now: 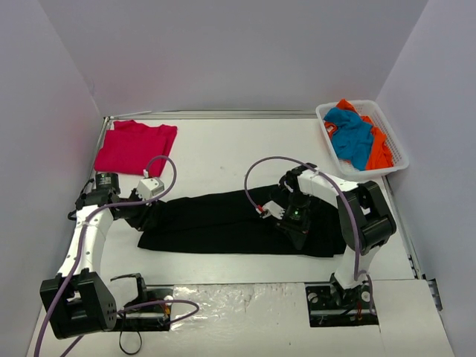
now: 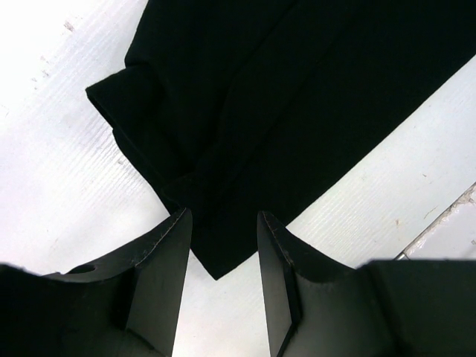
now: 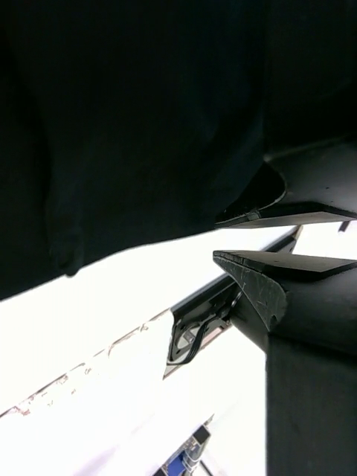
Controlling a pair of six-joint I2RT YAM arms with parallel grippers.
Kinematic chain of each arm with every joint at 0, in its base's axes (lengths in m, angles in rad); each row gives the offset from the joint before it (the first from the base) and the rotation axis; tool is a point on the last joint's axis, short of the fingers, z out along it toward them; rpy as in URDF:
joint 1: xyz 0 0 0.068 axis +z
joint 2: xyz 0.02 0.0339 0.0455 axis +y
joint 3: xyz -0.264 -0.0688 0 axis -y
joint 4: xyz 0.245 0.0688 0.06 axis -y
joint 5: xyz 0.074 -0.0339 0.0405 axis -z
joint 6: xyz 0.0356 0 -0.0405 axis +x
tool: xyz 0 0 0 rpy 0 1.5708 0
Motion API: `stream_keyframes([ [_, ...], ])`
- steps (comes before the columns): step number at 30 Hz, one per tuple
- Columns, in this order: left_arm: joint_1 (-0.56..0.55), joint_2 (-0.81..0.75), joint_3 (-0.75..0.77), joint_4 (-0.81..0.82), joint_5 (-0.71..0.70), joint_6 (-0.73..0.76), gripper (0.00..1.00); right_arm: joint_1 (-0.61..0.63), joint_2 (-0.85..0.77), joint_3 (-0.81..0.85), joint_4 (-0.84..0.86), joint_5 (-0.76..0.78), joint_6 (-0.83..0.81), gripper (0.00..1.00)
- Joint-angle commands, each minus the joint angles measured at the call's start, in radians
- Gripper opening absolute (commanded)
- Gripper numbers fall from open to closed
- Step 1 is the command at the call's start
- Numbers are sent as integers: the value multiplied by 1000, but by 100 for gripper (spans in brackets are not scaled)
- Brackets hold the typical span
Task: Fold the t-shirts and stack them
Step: Fold the other side of the tshirt into a rectangle, then rotate the tshirt 90 degrees
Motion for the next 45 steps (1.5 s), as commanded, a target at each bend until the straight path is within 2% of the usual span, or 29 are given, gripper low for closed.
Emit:
stream_keyframes([
  [1, 6, -18, 10, -7, 13, 20, 40, 28, -18, -16, -48, 12, 35, 15],
  [8, 6, -38, -6, -2, 10, 21, 40, 17, -63, 48, -48, 35, 43, 18],
  [14, 6, -16, 29, 9, 19, 21, 39, -84, -97, 137, 13, 49, 89, 18],
  [15, 6, -2, 37, 10, 22, 20, 40, -122, -101, 142, 66, 64, 109, 19],
  [17, 6, 17, 62, 21, 26, 20, 40, -155, -107, 145, 105, 99, 143, 27],
  [22, 6, 117, 103, 131, 11, -43, 46, -227, -75, 137, 193, 98, 183, 27],
  [28, 6, 275, 160, 291, -20, -179, 52, -235, -34, 108, 252, 53, 207, 27],
  [37, 6, 458, 278, 248, 75, -177, 52, -236, 0, 117, 268, 38, 216, 27],
  [45, 6, 528, 301, 112, 106, -51, 32, -241, 40, 114, 277, 44, 219, 26],
])
